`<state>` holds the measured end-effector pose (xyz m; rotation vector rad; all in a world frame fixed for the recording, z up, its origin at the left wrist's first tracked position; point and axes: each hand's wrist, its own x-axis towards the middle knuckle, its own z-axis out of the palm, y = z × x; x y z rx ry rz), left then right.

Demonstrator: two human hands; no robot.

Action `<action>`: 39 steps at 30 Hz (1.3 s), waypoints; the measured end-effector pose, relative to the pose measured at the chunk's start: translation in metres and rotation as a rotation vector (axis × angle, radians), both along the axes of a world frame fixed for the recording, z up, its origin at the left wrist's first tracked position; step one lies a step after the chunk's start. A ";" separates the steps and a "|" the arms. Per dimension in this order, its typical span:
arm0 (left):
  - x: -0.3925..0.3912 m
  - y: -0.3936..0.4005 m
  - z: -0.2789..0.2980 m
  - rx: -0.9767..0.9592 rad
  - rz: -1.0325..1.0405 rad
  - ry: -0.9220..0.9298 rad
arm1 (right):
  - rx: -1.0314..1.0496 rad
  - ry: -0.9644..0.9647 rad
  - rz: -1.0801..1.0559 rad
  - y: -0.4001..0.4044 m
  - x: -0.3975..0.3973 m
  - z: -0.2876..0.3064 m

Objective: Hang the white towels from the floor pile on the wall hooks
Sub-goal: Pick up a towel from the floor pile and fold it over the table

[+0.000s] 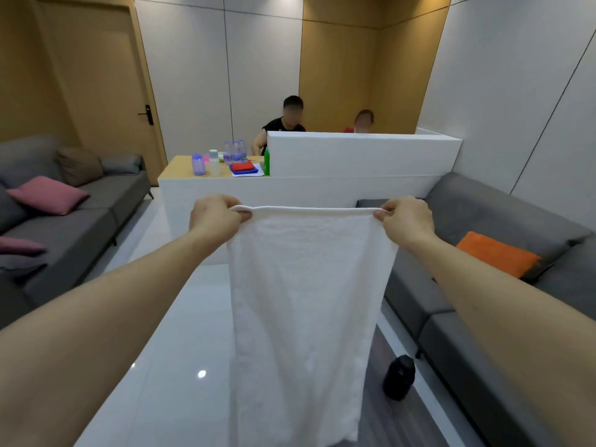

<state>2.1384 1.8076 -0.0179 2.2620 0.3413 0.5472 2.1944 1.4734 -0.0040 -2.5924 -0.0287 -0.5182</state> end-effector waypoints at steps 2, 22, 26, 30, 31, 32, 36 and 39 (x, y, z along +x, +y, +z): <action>0.016 0.004 0.004 -0.043 0.007 -0.028 | 0.039 -0.021 0.018 0.006 0.018 0.003; -0.144 -0.130 -0.123 -0.036 0.091 0.139 | 0.148 0.021 0.219 -0.127 -0.098 -0.150; -0.207 -0.162 -0.191 -0.004 0.047 0.310 | 0.166 0.177 0.177 -0.159 -0.158 -0.226; -0.259 -0.184 -0.248 -0.040 0.018 0.437 | 0.163 0.329 0.164 -0.188 -0.218 -0.295; -0.272 -0.188 -0.261 -0.041 0.007 0.463 | 0.155 0.357 0.155 -0.193 -0.236 -0.308; -0.285 -0.192 -0.273 -0.039 -0.006 0.487 | 0.145 0.383 0.150 -0.198 -0.254 -0.320; -0.345 -0.203 -0.320 -0.050 -0.079 0.613 | 0.100 0.483 0.097 -0.216 -0.335 -0.360; -0.396 -0.204 -0.352 -0.037 -0.146 0.717 | 0.061 0.598 0.112 -0.227 -0.397 -0.383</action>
